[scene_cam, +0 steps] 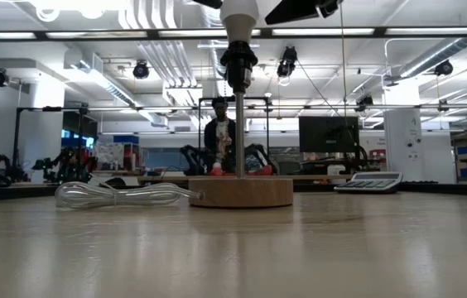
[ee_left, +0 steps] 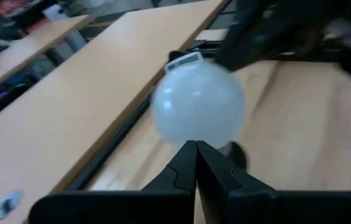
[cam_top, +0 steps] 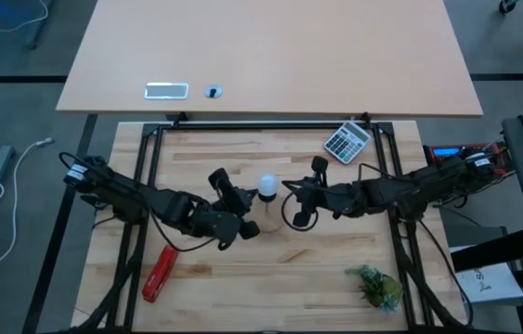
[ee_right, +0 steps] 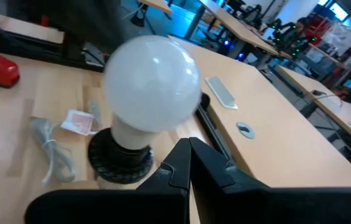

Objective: Screw lightbulb
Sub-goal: Insert the lightbulb into the brown lamp

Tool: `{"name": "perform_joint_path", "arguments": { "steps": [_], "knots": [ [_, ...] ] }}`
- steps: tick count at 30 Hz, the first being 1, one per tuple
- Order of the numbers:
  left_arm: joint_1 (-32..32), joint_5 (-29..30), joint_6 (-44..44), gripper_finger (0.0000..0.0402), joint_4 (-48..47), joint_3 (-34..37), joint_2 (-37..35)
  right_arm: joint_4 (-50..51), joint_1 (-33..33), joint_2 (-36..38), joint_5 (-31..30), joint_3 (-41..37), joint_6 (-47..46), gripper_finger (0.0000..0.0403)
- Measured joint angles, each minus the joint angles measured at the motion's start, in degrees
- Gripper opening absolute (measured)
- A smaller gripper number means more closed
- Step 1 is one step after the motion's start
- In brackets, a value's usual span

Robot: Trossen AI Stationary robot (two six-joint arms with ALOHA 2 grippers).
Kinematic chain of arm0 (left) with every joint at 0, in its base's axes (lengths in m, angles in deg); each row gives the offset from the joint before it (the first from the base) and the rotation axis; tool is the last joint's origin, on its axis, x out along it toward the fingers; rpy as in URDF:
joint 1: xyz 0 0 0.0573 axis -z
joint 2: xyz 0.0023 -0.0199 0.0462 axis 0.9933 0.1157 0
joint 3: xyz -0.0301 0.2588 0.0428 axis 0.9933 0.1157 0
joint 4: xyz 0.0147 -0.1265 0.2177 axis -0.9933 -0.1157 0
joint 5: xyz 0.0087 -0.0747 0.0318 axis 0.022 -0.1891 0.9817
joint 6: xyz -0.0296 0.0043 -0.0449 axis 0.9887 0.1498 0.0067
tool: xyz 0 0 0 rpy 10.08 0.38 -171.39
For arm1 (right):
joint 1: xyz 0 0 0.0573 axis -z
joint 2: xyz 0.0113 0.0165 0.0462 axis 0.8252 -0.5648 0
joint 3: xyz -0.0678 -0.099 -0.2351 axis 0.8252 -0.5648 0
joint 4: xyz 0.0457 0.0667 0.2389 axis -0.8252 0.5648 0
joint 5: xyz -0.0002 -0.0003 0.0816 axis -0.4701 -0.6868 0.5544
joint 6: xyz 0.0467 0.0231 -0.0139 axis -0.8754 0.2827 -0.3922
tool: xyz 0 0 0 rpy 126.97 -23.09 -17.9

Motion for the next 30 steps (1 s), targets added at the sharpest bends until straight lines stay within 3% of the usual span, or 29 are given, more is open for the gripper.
{"name": "perform_joint_path", "arguments": {
  "steps": [5, 9, 19, 24, 30],
  "knots": [
    [0.2, -3.9, 0.3, 0.0000, 2.0, 0.0, 0.0, -0.4, 1.9, -0.1, 1.5, 0.0, 0.4, 0.0000],
    [-0.5, -4.0, 0.2, 0.0000, 2.1, 0.2, 0.3, -2.0, 2.6, -0.1, 7.0, 0.0, -0.1, 0.0000],
    [-1.8, -4.0, 0.1, 0.0000, 1.7, 0.7, 0.3, -2.1, 2.4, -0.9, 9.1, 0.0, -0.2, 0.0000],
    [-1.9, -4.0, 0.0, 0.0000, 1.6, 0.7, 0.3, -2.2, 2.3, -1.8, 12.9, 0.0, -1.9, 0.0000],
    [-1.9, -4.0, 0.2, 0.0000, 0.3, 0.7, 0.3, -1.3, 2.0, -2.3, 12.6, 0.0, -3.0, 0.0000]
  ]
}}
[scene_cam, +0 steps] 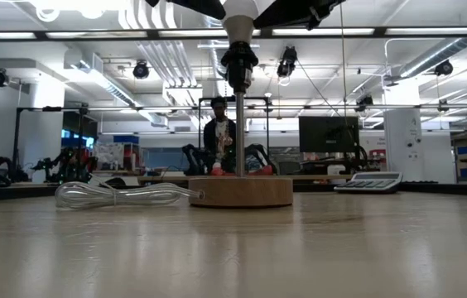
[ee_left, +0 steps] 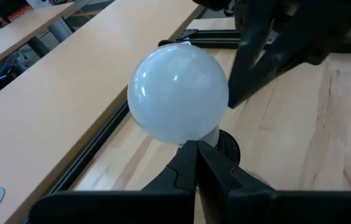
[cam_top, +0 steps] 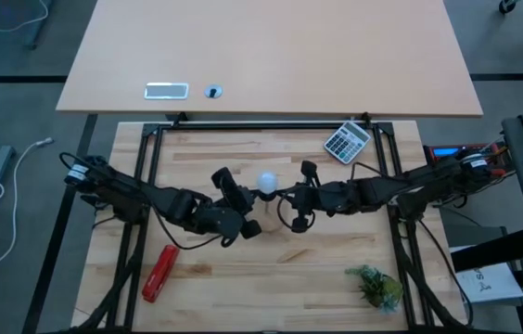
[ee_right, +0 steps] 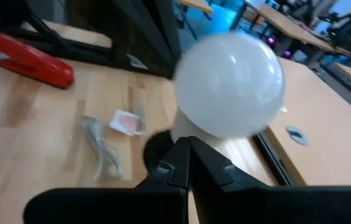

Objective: Screw lightbulb
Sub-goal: Insert the lightbulb into the brown lamp

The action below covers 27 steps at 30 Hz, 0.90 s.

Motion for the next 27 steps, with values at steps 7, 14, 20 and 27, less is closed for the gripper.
{"name": "perform_joint_path", "arguments": {
  "steps": [7, 14, 20, 27],
  "knots": [
    [1.6, 0.0, 0.6, 0.0000, -0.3, 0.0, -0.2, 3.2, 0.2, 0.5, -9.2, 0.0, -0.2, 0.0000],
    [2.1, 0.0, 0.6, 0.0000, -0.3, -0.2, -0.3, -1.1, 1.0, 0.7, -8.6, 0.0, 3.6, 0.0000],
    [1.1, 0.0, 0.6, 0.0000, -0.4, -0.2, -0.3, -2.1, 1.1, 0.7, -5.9, 0.0, 4.4, 0.0000],
    [0.2, 0.0, 0.5, 0.0000, -1.1, -0.2, -0.2, -1.7, 0.7, 0.7, -4.8, 0.0, 3.8, 0.0000]
  ]
}}
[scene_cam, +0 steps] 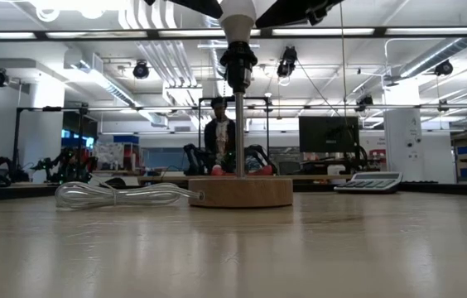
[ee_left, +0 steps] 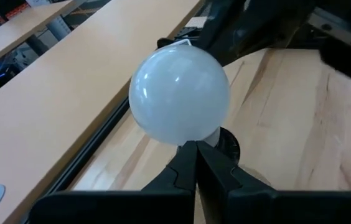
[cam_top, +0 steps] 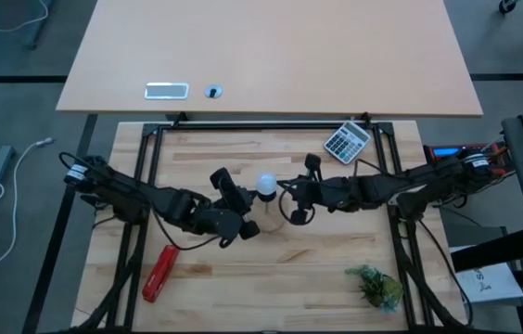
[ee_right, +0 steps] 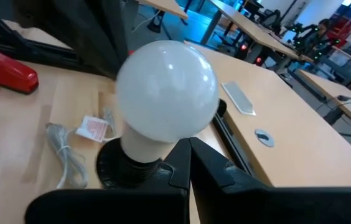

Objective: Screw lightbulb
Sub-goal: Insert the lightbulb into the brown lamp

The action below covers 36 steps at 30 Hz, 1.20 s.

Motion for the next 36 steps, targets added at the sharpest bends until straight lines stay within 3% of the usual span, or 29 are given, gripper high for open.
{"name": "perform_joint_path", "arguments": {
  "steps": [14, 23, 36],
  "knots": [
    [-1.5, 0.2, 1.6, 0.0000, -2.6, 0.1, 0.1, 0.2, -2.8, 0.0, 2.0, 0.0, -0.4, 0.0000],
    [1.5, -0.1, 4.1, 0.0000, -5.3, 0.1, -2.2, 4.7, -2.3, 0.5, -7.2, 0.0, -1.0, 0.0000],
    [0.9, -0.8, 1.7, 0.0000, -0.6, 0.1, -0.6, -0.3, -0.3, 0.7, -0.7, 0.0, 1.1, 0.0000]
  ]
}}
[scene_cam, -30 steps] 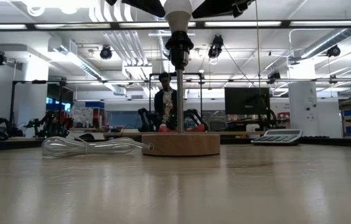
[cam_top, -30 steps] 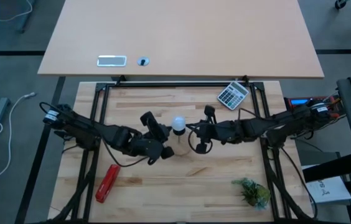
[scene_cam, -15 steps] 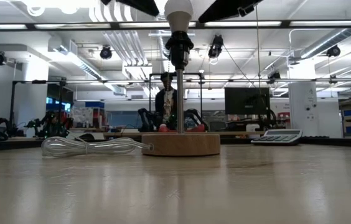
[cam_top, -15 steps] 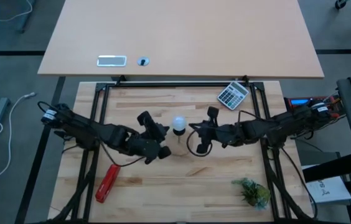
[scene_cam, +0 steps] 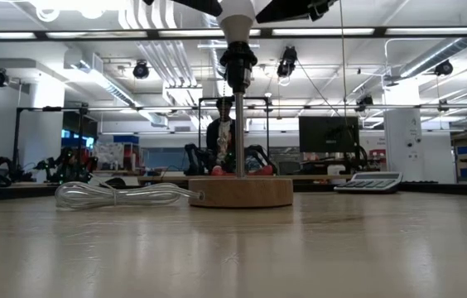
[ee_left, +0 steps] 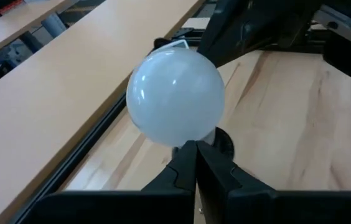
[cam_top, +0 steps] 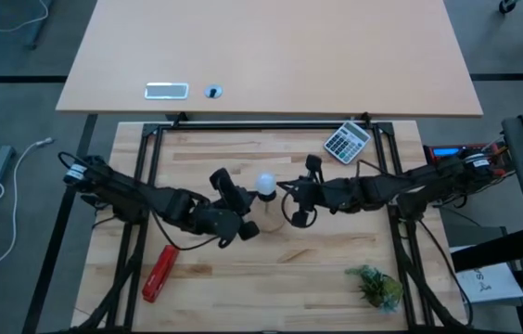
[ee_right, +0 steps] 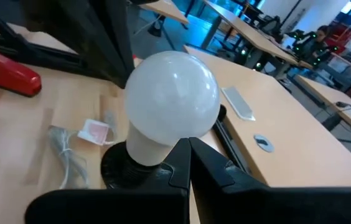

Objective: Screw lightbulb
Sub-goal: Insert the lightbulb into the brown lamp

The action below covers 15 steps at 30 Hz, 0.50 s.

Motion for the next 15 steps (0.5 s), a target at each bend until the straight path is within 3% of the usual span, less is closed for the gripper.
{"name": "perform_joint_path", "arguments": {
  "steps": [15],
  "knots": [
    [-1.3, 1.3, 0.0, 0.0000, -0.7, 0.0, 0.3, 0.4, -1.2, 0.1, 3.2, 0.0, -2.6, 0.0000]
  ]
}}
